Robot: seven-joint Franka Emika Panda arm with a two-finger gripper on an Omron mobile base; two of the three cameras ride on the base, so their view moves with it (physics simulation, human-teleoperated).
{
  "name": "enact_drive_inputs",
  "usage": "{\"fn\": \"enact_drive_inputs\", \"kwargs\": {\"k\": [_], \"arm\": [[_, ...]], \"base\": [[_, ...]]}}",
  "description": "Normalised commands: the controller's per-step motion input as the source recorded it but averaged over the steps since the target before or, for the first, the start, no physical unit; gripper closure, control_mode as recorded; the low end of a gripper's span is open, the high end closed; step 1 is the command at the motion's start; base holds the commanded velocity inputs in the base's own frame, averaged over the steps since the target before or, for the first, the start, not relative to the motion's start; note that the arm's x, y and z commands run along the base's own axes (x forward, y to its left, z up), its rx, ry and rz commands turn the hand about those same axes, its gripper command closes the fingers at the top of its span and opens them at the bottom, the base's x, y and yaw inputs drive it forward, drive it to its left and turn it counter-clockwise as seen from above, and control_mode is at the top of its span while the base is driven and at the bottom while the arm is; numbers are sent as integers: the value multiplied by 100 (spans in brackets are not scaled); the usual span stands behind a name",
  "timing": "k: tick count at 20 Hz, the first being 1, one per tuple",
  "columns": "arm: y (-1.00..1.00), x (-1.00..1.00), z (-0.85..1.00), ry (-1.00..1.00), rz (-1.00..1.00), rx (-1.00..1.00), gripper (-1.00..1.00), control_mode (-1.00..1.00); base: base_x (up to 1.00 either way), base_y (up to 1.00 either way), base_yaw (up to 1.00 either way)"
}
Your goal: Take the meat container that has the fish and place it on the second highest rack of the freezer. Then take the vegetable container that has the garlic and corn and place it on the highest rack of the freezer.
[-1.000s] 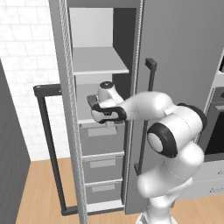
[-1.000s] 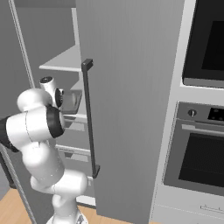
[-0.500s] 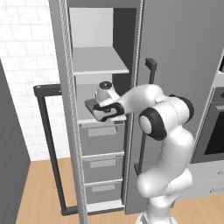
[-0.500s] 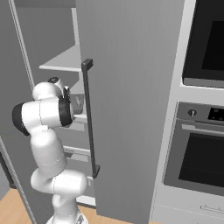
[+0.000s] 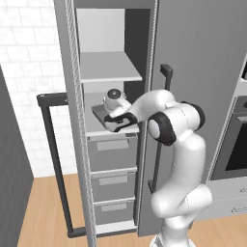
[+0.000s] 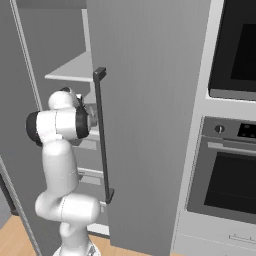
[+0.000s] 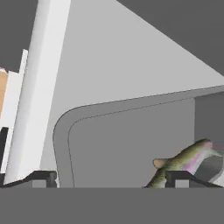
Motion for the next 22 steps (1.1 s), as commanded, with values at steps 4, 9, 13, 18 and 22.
{"fn": "enact_drive_inputs", "kwargs": {"k": [4, 9, 13, 18, 22], "arm": [[0, -97, 0, -3, 1, 6, -100, -100], [-31, -95, 22, 0, 4, 15, -100, -100], [-24, -84, 77, 1, 11, 4, -100, -100], [-3, -86, 99, 6, 19, 1, -100, -100], [-3, -82, 100, 22, 23, 2, -100, -100]], "base": [[0, 0, 0], [0, 0, 0], [0, 0, 0], [0, 0, 0], [0, 0, 0]]}}
